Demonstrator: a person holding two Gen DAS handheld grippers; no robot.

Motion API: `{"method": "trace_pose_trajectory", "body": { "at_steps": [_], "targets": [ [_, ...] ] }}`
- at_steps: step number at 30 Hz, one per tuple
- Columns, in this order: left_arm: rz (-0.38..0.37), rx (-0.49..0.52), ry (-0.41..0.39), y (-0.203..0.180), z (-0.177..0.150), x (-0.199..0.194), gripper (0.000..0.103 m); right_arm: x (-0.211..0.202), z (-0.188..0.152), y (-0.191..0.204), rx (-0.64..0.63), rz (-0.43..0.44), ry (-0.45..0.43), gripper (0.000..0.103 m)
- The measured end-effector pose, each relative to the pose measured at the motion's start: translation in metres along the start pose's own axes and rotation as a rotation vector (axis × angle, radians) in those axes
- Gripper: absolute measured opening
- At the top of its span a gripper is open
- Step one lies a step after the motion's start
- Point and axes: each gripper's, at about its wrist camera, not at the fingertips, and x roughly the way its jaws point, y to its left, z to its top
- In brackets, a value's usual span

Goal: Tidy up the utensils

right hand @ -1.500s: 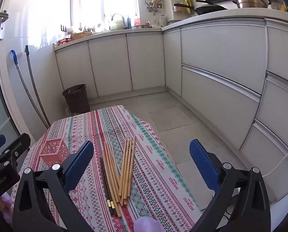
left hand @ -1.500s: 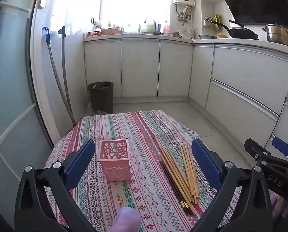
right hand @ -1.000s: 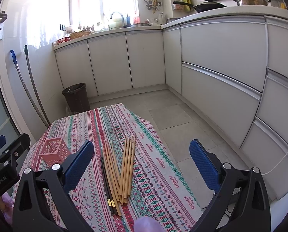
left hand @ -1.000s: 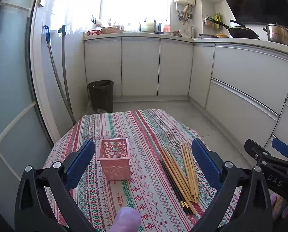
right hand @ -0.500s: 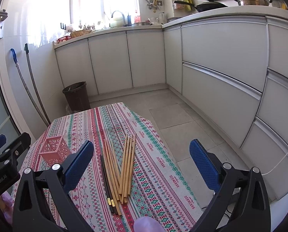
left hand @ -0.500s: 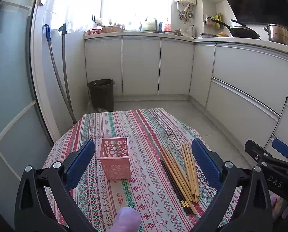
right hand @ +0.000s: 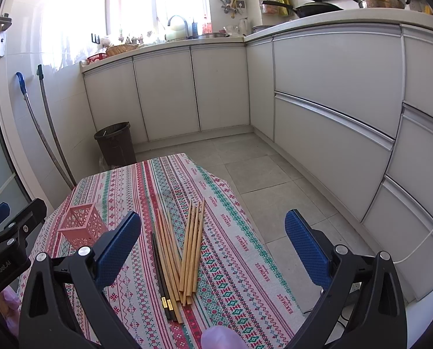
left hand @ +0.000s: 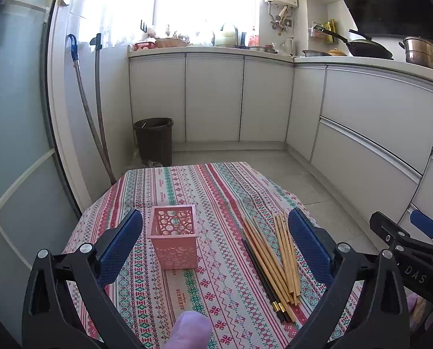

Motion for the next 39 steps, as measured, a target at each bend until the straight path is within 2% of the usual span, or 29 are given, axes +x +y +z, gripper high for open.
{"method": "trace_pose_trajectory", "body": {
  "at_steps": [39],
  "targets": [
    [0.019,-0.009,0.027,0.0023,-0.0038,0.0078,0.096,0.0043,0.0001,0.0014,-0.005,-0.007,0.034,0.097]
  ]
}}
